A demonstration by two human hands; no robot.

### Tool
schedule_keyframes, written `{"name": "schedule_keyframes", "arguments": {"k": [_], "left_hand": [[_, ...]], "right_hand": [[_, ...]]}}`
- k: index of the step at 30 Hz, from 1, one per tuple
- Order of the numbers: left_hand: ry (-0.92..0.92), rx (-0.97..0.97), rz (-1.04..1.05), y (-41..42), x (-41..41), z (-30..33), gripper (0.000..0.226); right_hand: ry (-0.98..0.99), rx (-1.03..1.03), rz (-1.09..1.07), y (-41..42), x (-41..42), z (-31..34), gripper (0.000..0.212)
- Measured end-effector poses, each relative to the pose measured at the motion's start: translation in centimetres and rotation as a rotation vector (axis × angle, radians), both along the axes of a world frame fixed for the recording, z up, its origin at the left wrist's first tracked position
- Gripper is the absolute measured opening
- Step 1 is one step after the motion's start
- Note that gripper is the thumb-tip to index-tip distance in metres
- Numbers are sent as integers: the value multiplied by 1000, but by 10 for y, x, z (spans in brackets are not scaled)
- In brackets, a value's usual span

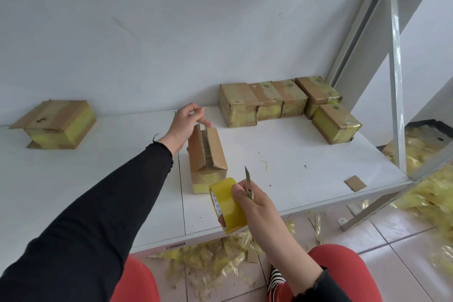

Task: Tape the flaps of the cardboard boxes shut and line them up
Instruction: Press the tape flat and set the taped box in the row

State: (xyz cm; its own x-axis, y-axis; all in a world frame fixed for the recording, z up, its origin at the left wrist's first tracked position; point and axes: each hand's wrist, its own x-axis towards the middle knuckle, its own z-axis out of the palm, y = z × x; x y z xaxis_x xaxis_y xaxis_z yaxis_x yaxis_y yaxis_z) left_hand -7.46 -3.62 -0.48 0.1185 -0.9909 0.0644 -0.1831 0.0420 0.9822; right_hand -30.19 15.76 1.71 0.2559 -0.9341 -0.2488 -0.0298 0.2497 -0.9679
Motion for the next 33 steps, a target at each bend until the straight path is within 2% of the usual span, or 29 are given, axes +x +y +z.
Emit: {"name": "schedule_keyframes", "arguments": {"k": [7,11,19,22,26,29,33], "left_hand": [[-106,-53,184,-8,-14,-27,32],[-145,-46,219,-12,-13,-29,31],[-49,33,268,-22,-6,-47,30],[-22,154,304,-27,-5,-51,24],[43,479,211,-35,2,-42,12],[-110,662,59,-38,7,-28,13],[-224,783,-62,-46,10,-21,14]], "right_hand": [[24,21,-46,-13,7,-16,29],[65,36,-36,-15,13,-29,31],[231,-1,-53,-18,17,-54,30],[231,19,-47,-20,18,-62,28],[240,13,-24,-25,19,-70,22],[283,-6,-3,-29,21,-75,19],[291,-11,7,-39,24,-79,19]]}}
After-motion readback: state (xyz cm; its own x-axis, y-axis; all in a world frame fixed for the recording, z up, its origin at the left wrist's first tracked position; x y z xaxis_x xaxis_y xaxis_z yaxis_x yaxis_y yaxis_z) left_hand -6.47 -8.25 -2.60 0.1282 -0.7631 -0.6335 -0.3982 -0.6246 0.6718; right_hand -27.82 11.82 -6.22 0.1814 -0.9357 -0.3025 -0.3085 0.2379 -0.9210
